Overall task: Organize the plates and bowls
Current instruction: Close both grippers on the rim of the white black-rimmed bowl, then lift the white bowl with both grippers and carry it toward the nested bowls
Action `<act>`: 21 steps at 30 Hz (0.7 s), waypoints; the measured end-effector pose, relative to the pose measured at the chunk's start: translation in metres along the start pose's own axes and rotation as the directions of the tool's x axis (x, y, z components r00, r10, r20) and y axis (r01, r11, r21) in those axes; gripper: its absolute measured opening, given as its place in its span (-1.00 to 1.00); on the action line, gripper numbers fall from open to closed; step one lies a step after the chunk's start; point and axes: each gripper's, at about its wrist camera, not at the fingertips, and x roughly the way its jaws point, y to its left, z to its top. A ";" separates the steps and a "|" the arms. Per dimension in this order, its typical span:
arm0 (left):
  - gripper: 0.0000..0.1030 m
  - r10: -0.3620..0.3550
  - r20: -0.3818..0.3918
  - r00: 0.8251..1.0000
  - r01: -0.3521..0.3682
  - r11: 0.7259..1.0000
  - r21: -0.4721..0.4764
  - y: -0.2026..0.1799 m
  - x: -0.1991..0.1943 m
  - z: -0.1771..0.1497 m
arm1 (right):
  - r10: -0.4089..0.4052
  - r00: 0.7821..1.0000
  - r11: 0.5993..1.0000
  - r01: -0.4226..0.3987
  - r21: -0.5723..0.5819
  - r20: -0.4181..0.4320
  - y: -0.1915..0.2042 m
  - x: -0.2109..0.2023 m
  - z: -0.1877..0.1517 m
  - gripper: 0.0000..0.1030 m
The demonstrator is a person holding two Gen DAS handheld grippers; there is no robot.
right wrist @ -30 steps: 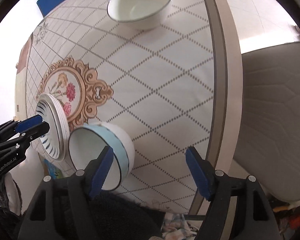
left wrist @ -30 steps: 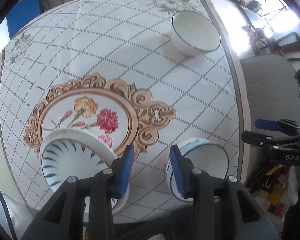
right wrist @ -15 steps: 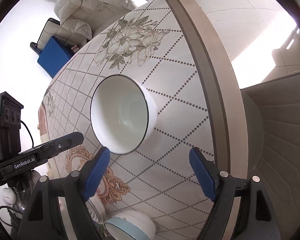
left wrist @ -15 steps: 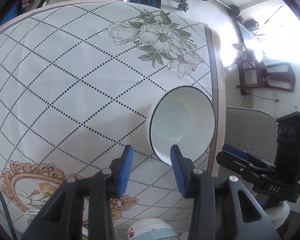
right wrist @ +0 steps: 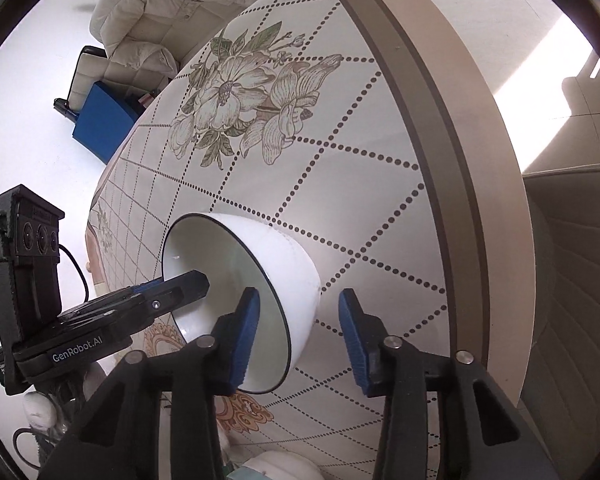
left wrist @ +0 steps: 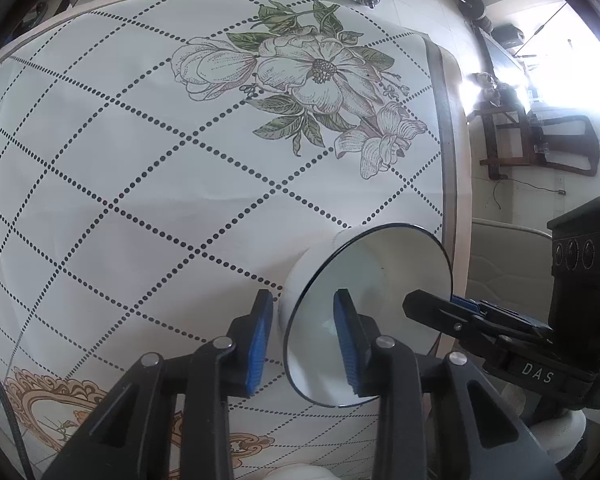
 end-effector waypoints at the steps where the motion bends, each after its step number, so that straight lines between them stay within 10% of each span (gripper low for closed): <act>1: -0.54 0.010 0.001 1.000 -0.010 1.000 0.001 0.000 0.000 0.000 | -0.008 1.000 1.000 0.008 -0.003 -0.003 0.001 0.001 0.000 -0.55; 8: -0.87 0.063 -0.002 0.998 -0.063 0.998 0.013 -0.003 0.004 -0.003 | -0.066 0.998 0.997 0.065 -0.030 -0.016 0.008 0.006 0.001 -0.73; 21: -0.89 0.104 0.036 0.994 -0.105 0.994 0.040 -0.007 -0.018 -0.026 | -0.055 0.998 0.998 0.053 -0.035 -0.035 0.011 -0.002 -0.010 -0.74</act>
